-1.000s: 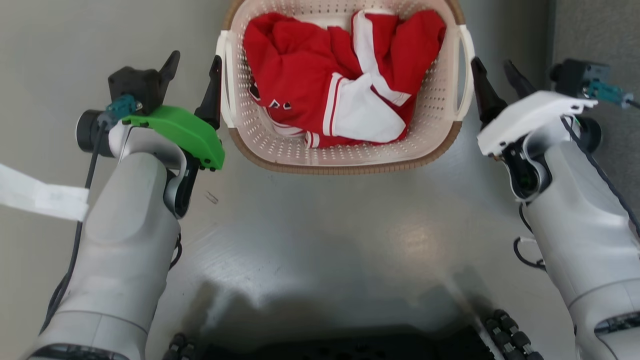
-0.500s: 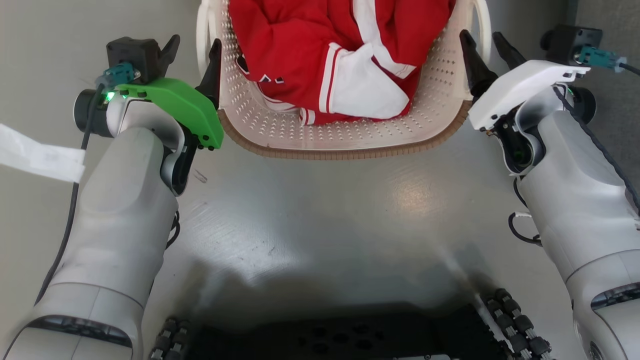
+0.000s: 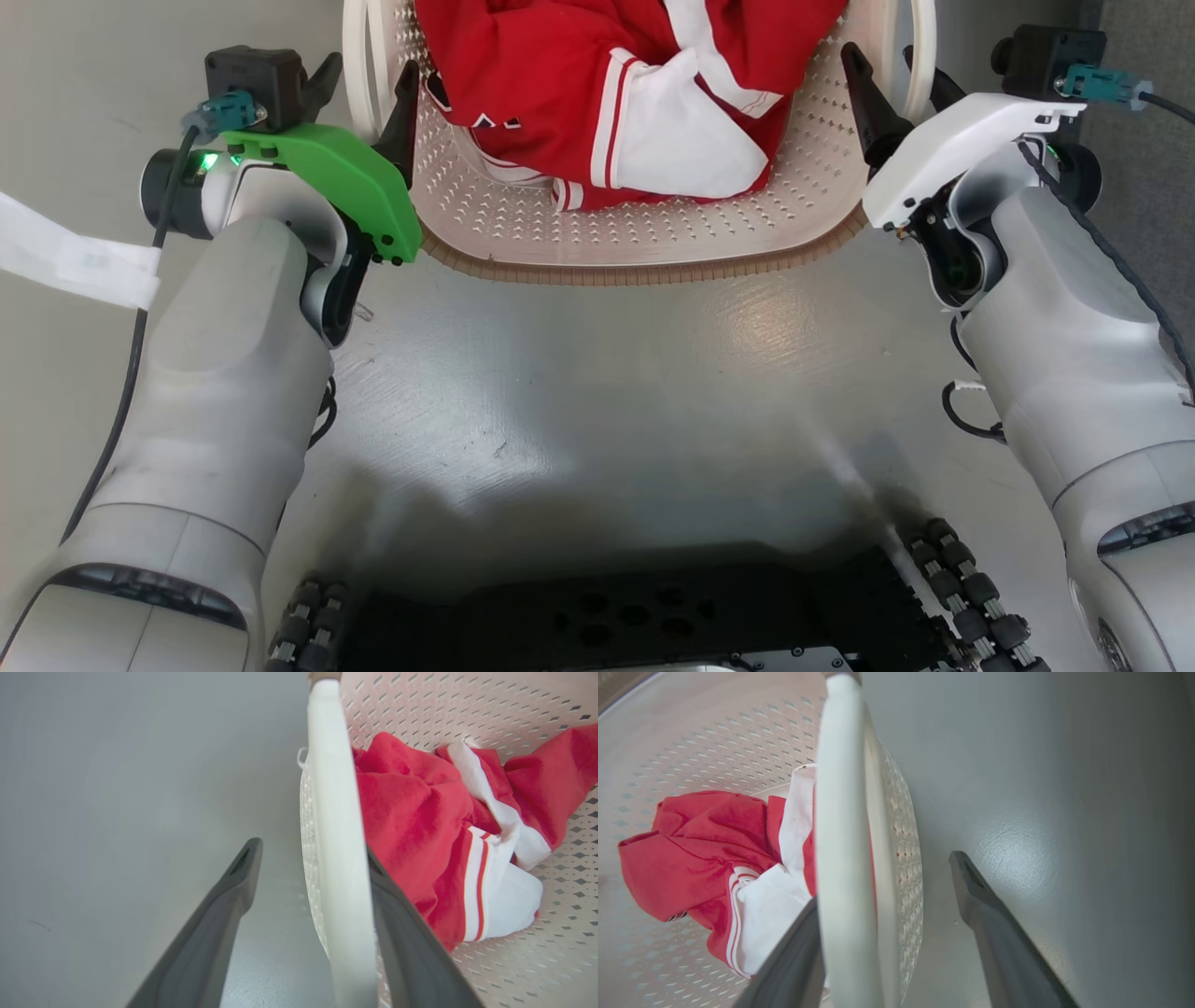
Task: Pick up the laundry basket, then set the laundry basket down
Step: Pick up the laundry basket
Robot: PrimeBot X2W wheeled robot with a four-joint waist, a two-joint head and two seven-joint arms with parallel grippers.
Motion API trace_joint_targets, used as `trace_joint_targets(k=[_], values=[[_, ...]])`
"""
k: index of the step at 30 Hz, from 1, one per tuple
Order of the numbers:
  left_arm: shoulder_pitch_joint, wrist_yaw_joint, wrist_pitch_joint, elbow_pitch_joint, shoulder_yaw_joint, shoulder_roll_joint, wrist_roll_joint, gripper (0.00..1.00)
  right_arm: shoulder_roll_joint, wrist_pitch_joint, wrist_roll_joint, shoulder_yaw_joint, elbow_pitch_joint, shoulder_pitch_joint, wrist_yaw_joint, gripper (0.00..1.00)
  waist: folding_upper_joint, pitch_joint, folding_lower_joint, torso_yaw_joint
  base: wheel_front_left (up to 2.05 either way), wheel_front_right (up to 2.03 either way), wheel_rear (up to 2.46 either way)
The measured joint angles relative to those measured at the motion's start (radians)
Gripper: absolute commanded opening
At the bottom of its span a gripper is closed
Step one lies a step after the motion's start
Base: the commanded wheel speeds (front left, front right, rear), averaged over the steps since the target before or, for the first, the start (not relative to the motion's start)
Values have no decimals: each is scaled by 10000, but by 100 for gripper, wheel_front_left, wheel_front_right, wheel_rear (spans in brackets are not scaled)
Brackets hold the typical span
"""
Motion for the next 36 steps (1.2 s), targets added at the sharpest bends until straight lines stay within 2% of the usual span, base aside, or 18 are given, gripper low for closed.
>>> trace_joint_targets(k=[1,2,3,4,5,20,29,36], values=[[-17,0,0,27,-54,0,-48,58,2,-27,38,42,33,-22,0,80,0,10,0,-3,0,0,0],[-38,0,0,50,-94,0,-96,43,2,-29,102,105,63,-41,0,48,0,19,0,-7,0,0,0],[-61,0,0,79,-127,0,-119,34,8,-31,144,165,94,-59,0,36,0,28,0,-10,0,0,0],[-94,0,0,104,-159,0,-165,5,12,-63,169,217,111,-76,0,3,0,35,0,-14,0,0,0],[-123,-4,-2,121,-207,-2,-192,0,13,-71,173,274,119,-98,0,0,0,41,0,-17,0,0,0],[-229,-40,-236,564,-763,-98,-972,0,190,-430,596,928,577,-214,-8,0,0,-412,0,-37,0,0,0],[181,-40,-217,798,-1327,-90,-1421,0,240,-506,1062,1340,968,172,-8,0,0,-1240,0,-80,0,0,0],[621,-33,96,825,-1708,-71,-1954,0,255,-148,1413,1647,1241,451,-8,0,0,-2065,0,-120,0,0,0]])
